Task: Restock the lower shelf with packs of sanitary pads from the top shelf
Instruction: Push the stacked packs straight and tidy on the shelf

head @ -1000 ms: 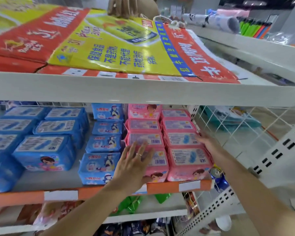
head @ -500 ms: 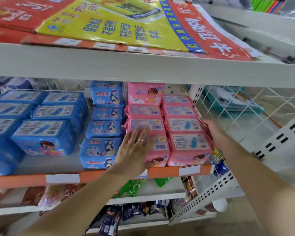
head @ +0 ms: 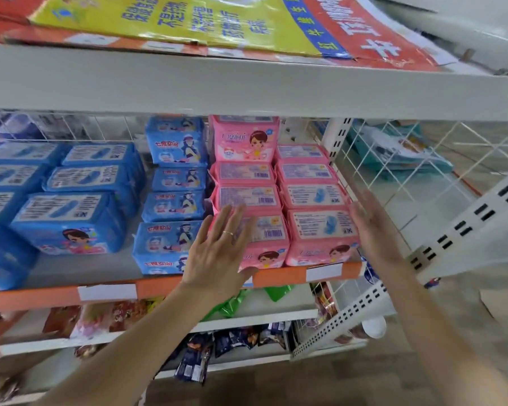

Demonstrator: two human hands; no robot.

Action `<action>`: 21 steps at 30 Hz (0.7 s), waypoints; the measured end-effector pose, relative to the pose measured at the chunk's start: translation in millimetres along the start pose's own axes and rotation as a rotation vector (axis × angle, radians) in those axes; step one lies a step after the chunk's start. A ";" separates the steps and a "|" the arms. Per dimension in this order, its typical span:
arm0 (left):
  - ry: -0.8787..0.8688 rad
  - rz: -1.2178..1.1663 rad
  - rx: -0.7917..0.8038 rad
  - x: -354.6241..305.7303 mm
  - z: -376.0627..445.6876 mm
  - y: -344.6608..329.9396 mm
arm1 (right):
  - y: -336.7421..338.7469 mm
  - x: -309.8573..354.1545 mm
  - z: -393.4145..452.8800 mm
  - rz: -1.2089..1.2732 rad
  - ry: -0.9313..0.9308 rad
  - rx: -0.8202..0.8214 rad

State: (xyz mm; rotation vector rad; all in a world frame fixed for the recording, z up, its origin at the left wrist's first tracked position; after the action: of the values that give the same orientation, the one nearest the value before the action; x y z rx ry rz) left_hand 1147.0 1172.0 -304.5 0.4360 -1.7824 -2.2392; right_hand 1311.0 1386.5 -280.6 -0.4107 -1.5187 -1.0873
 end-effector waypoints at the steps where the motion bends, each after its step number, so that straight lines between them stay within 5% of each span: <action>1: -0.014 0.027 -0.019 -0.1 -6.7 -1.0 | -2.6 -6.7 -16.9 -0.067 0.030 0.004; 7: -0.035 0.054 -0.135 1.6 -10.3 0.1 | -44.0 -29.5 -49.6 -0.575 0.195 -0.022; 21: 0.005 0.026 -0.187 1.0 -18.0 6.4 | -39.9 -30.3 -49.0 -0.703 0.141 -0.127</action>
State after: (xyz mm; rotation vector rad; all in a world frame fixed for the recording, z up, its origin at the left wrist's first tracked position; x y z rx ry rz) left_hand 1153.0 1154.0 -302.1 0.3777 -1.5487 -2.3569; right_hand 1317.5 1336.2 -328.9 0.1396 -1.5038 -1.7216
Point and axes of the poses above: each hand's wrist, its own z-axis towards the middle knuckle, its own y-axis out of the back of the hand, x = y × z, the point moved 10 cm from there along z, towards the middle knuckle, and after that the axes turned 2 degrees about -z, right-handed, at the moved point
